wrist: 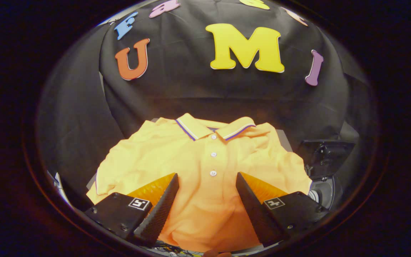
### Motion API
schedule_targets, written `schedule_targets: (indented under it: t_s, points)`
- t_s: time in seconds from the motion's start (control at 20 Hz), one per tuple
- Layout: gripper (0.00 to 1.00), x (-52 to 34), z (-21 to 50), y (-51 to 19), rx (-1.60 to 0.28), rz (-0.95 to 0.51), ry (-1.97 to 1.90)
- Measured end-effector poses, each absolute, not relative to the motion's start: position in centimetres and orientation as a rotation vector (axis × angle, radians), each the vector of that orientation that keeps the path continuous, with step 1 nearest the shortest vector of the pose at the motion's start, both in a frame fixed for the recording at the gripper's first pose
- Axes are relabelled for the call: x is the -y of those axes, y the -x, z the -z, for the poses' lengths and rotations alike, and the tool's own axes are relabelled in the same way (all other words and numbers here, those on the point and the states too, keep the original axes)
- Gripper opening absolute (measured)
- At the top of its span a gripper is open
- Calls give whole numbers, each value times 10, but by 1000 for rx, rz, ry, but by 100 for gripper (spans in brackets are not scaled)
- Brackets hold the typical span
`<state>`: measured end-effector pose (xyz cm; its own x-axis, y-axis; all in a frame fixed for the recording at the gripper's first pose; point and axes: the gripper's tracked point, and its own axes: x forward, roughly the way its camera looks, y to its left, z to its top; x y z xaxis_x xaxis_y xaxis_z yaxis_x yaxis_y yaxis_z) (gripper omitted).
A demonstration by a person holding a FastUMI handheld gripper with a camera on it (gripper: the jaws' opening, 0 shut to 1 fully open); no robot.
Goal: Put the clothes into the washing machine and then close the washing machine lid.
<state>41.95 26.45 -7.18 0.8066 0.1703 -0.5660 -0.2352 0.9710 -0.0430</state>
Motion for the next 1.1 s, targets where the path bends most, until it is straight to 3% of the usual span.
schedule_targets:
  t_s: [0.65,0.75,0.85,0.9,1.1]
  points:
    - [97,-272,79,-421,-637,-287,198]
    - [77,-272,74,-422,-627,-304,207]
    - [23,-272,77,-420,-612,-297,203]
    - [13,-274,77,-421,-608,-297,220]
    - [4,-274,68,-422,-622,-314,179]
